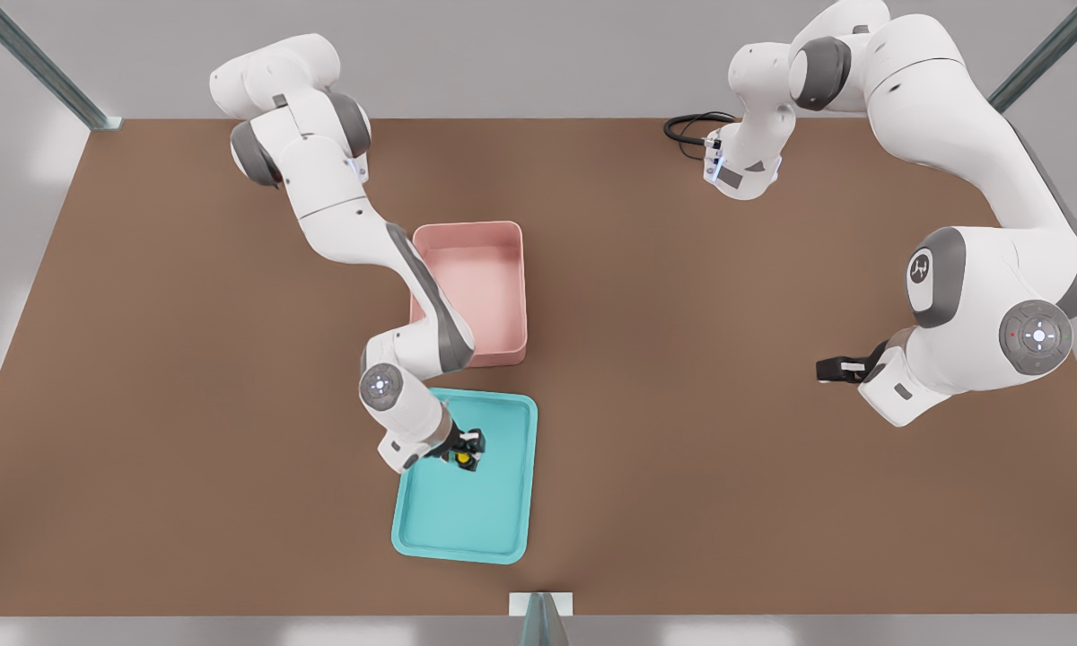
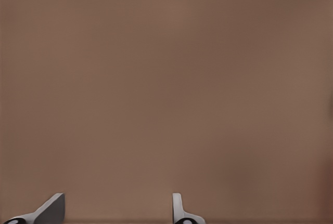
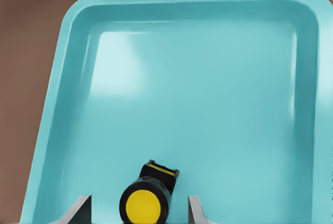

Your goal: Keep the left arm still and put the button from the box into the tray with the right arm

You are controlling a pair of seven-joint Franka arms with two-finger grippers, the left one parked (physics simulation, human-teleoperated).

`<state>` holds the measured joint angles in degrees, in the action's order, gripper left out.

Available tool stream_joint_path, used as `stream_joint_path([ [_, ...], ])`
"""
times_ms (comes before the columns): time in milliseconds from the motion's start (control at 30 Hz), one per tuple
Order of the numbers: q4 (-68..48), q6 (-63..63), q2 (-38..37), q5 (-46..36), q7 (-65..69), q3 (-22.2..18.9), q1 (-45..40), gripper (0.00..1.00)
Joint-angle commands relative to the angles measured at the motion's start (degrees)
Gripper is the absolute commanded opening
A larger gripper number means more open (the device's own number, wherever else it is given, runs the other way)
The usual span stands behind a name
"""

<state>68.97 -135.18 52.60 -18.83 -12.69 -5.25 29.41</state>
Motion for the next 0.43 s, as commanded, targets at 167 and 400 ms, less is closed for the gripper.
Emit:
stream_joint_path([
  [167, -2.35, 53.26, -33.17, 18.57, 16.29, -3.8, -14.64, 1.0],
  [400, -2.17, 51.42, -31.33, 17.25, 19.9, -3.37, -19.83, 1.0],
])
